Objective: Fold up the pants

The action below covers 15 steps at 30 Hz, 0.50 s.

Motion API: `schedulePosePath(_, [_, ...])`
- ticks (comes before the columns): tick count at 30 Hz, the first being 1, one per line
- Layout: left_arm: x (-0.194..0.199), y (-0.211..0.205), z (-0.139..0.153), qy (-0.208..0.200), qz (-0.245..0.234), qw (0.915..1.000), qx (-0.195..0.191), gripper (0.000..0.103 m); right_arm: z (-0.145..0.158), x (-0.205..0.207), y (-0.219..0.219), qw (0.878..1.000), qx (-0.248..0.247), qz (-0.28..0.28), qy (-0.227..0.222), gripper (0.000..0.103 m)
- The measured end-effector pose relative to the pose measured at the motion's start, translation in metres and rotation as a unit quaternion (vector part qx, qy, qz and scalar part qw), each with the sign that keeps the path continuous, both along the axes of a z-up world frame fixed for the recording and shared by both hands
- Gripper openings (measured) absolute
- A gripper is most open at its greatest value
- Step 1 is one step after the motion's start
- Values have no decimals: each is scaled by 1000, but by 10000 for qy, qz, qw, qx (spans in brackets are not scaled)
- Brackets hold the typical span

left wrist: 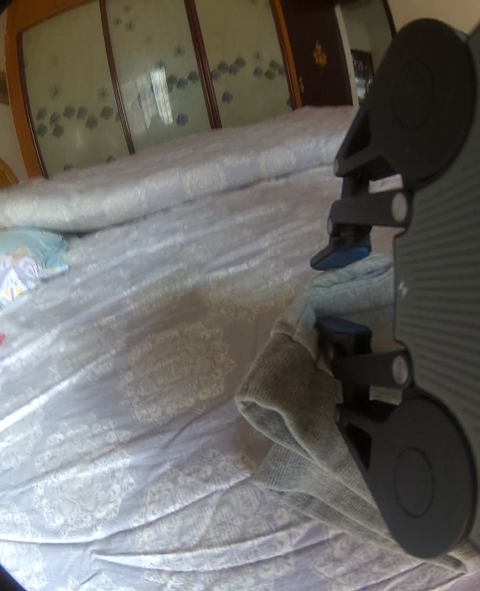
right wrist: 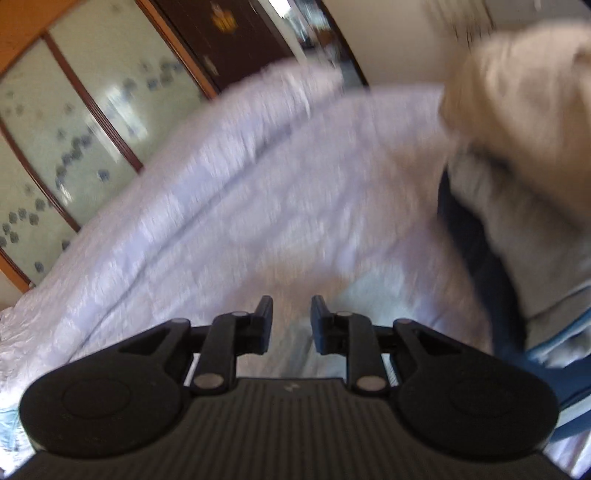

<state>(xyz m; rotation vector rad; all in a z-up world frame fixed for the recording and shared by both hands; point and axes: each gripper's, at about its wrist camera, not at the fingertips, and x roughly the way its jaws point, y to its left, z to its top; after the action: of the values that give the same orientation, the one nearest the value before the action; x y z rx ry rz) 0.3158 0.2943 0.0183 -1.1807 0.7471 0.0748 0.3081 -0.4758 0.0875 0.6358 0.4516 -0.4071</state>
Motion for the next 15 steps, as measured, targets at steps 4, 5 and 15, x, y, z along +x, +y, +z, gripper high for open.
schedulePosePath(4, [-19,4,9,-165,49,9992,364,50,0,-19,16,9965,72,826,-52,25])
schedulePosePath(5, [-21,7,8,-137,68,9992,356,50,-4,-20,22,9937,227,1095,-4,25])
schedulePosePath(15, [-18,17,6,255,90,9957,888,42,-56,2,26,9920,-14,774,998,20])
